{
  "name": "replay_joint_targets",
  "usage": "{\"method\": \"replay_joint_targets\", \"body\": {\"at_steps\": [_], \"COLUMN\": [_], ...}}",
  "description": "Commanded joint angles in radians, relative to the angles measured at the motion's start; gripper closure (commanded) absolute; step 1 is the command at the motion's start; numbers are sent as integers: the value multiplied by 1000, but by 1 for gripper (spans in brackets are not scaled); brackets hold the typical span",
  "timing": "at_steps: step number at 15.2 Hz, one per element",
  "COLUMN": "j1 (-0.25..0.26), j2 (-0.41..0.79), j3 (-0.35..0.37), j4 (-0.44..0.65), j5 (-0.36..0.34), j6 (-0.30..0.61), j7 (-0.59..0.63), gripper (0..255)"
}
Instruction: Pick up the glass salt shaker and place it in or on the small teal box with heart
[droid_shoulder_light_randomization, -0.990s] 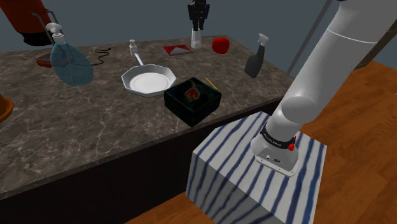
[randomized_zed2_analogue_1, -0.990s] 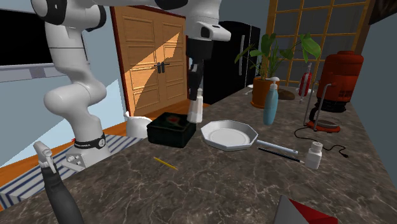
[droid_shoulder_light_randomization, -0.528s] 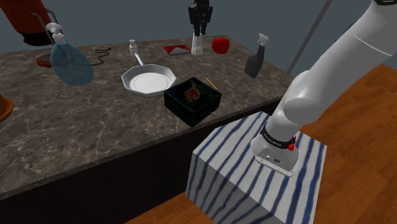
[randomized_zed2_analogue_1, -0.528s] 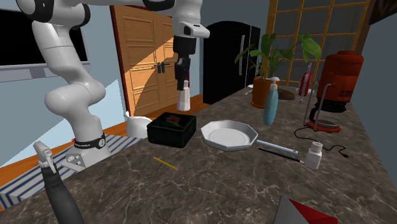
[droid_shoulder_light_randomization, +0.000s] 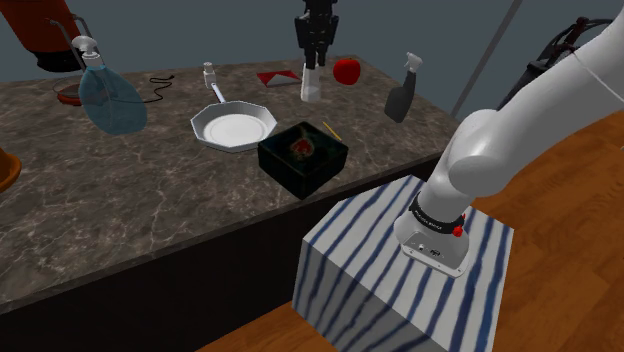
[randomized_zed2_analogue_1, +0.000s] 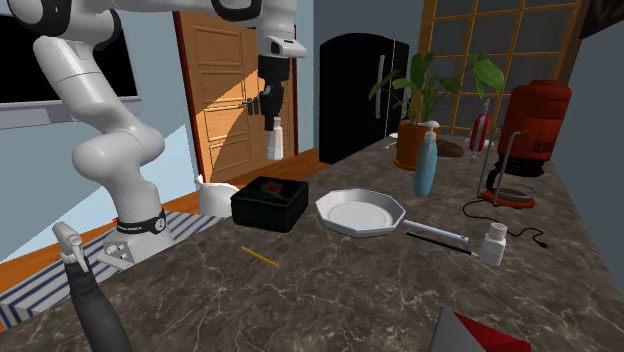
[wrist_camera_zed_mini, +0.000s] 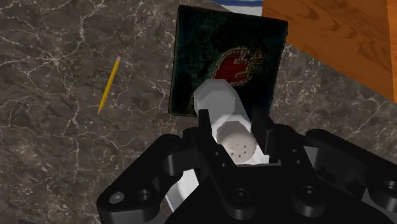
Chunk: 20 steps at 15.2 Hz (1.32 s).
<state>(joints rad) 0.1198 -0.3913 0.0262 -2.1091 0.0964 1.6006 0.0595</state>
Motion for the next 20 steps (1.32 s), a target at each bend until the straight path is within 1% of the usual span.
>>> {"method": "replay_joint_targets", "body": {"at_steps": [1, 3, 20], "j1": [18, 33, 36], "j2": [-45, -78, -71], "j3": [30, 57, 68], "j4": [-31, -52, -275], "j5": [18, 36, 46], "j6": [-10, -17, 212], "j7": [45, 83, 62], "gripper": [255, 255, 255]}}
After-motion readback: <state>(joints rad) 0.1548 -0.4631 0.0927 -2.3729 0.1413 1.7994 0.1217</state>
